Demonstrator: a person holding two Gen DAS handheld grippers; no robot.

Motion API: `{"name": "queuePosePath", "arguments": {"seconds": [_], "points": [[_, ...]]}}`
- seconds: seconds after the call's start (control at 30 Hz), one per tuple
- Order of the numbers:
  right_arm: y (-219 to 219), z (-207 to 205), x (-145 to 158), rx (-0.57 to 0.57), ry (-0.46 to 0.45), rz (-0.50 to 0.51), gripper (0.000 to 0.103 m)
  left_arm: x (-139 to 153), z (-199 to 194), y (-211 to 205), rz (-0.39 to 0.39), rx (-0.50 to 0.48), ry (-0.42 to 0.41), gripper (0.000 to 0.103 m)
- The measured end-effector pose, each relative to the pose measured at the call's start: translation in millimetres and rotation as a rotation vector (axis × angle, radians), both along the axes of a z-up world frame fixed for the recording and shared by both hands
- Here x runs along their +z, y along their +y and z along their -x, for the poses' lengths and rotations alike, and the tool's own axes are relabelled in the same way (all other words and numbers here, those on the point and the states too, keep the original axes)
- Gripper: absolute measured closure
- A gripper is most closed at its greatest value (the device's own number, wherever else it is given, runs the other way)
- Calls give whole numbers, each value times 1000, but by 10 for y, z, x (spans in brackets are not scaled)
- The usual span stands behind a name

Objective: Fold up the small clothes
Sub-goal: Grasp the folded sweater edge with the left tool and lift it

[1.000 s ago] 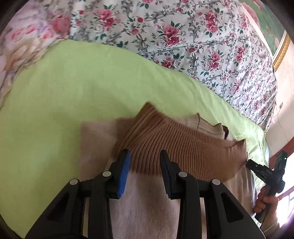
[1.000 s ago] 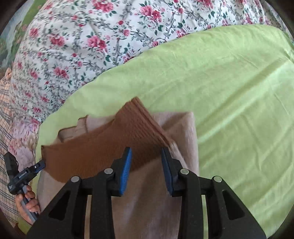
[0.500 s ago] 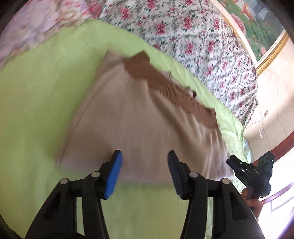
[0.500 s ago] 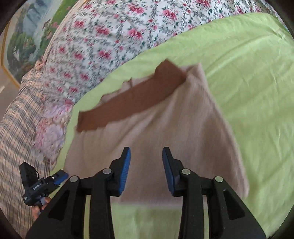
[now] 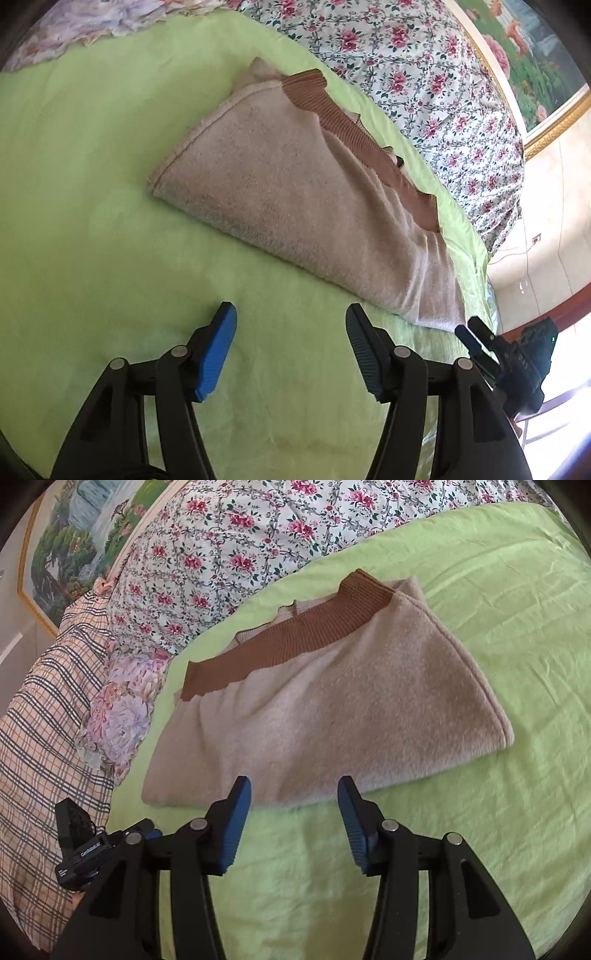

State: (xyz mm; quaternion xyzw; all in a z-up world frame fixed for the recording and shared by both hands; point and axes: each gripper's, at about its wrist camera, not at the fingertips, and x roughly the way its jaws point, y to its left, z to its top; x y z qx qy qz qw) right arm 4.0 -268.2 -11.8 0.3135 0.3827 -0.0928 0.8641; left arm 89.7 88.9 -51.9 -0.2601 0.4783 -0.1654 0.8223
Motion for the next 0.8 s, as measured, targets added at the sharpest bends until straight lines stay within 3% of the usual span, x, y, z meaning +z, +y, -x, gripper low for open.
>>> {"name": "queuePosePath", "arguments": {"seconds": [0.3, 0.63, 0.67, 0.7, 0.73, 0.8], "points": [[75, 3, -7, 21, 0, -10, 52, -69, -392, 90, 101, 151, -4, 34], [-77, -228, -17, 31, -23, -41, 52, -92, -1026, 145, 51, 301, -65, 36], [-114, -263, -21, 30, -26, -45, 52, -72, -1077, 113, 35, 297, -77, 43], [-160, -299, -22, 30, -30, -49, 52, -54, -1105, 80, 35, 286, -89, 64], [-216, -336, -24, 27, -34, -54, 52, -38, -1146, 50, 41, 261, -97, 75], [-337, -401, -8, 22, -44, -64, 52, 42, -1195, -30, 21, 231, -120, 87]]}}
